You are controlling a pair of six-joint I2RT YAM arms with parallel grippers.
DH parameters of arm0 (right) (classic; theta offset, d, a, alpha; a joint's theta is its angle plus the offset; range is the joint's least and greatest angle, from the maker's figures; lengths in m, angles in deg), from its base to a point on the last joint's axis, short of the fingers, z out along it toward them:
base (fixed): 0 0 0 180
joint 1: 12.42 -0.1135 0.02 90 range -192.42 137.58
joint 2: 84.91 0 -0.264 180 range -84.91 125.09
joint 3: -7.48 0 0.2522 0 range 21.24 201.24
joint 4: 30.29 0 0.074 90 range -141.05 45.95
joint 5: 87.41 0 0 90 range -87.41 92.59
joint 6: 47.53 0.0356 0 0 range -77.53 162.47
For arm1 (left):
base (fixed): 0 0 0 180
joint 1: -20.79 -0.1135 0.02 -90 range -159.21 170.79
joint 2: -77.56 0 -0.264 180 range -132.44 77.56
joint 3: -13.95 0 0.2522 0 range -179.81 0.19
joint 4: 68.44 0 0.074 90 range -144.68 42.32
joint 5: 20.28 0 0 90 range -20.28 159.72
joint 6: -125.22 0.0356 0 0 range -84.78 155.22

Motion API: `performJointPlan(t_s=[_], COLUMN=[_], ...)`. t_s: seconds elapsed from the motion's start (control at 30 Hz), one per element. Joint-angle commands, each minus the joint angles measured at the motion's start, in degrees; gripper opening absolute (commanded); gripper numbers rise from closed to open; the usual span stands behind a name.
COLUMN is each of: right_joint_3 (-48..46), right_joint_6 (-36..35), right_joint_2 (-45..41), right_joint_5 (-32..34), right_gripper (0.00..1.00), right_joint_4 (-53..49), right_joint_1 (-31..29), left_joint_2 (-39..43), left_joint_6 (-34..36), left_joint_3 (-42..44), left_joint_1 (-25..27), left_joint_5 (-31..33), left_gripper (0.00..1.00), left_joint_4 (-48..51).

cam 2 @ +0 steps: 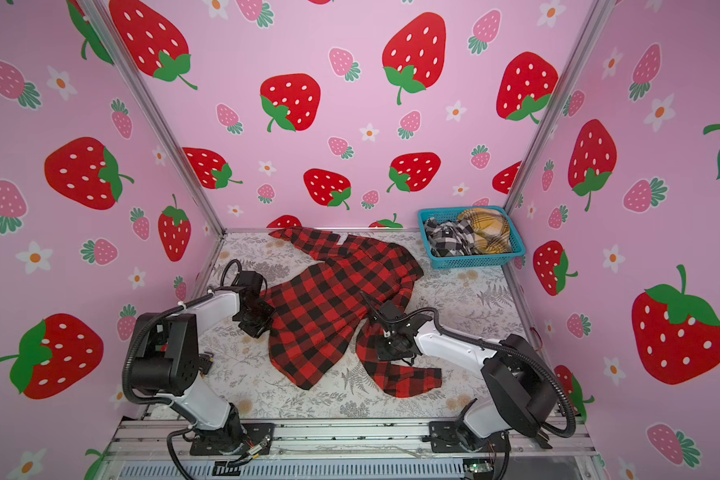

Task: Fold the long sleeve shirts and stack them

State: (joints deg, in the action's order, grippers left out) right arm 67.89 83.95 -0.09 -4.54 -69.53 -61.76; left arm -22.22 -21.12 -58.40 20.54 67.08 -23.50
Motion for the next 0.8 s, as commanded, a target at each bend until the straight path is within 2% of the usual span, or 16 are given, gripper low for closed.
performJointPlan(t_s=[0.0,0.1,0.17,0.2,0.23,0.3,0.33,0.37,0.43,0.53,0.63,0.77], right_joint_3=[3.8,9.7,14.5,17.0,20.0,23.9,24.4,24.3,22.7,19.0,14.3,8.2], right_joint_6=[-1.3,-3.6,-4.3,-5.0,-5.8,-6.5,-6.7,-6.7,-6.9,-7.8,-9.1,-10.5], right_joint_2=[3.0,7.0,10.4,12.2,14.3,16.9,17.1,16.8,14.9,10.8,5.4,-2.2], right_joint_5=[-6.6,-9.9,-8.0,-7.0,-4.8,-0.9,0.1,0.6,1.3,3.2,6.3,7.3], right_gripper=[0.00,0.00,0.00,0.00,0.05,0.28,0.39,0.47,0.57,0.70,0.80,0.87], right_joint_4=[4.0,3.4,1.0,-0.6,-3.1,-6.6,-6.9,-6.7,-6.0,-5.7,-7.5,-10.8], right_joint_1=[-0.1,-0.2,-0.1,-0.1,-0.2,-0.1,-0.1,-0.1,-0.1,-0.2,-0.2,-1.1], left_joint_2=[-7.9,-16.5,-21.1,-22.5,-23.1,-20.5,-17.3,-13.3,-4.7,10.1,24.6,39.1], left_joint_6=[5.2,10.2,13.5,14.4,14.7,14.4,14.2,14.4,14.5,15.0,14.9,11.9], left_joint_3=[-11.8,-27.9,-37.0,-40.3,-42.7,-41.9,-39.2,-36.0,-27.7,-11.6,4.6,17.5], left_joint_1=[-4.6,-8.1,-9.4,-9.7,-9.9,-9.6,-9.4,-9.2,-9.1,-9.1,-9.0,-8.8], left_joint_5=[6.4,7.6,5.7,4.6,3.9,4.3,5.9,7.6,11.0,10.9,6.4,-0.5], left_gripper=[0.00,0.00,0.03,0.20,0.40,0.66,0.83,0.94,0.97,0.94,0.92,0.93], left_joint_4=[3.1,4.5,5.0,6.0,7.2,8.2,8.4,8.6,10.3,10.8,12.4,16.3])
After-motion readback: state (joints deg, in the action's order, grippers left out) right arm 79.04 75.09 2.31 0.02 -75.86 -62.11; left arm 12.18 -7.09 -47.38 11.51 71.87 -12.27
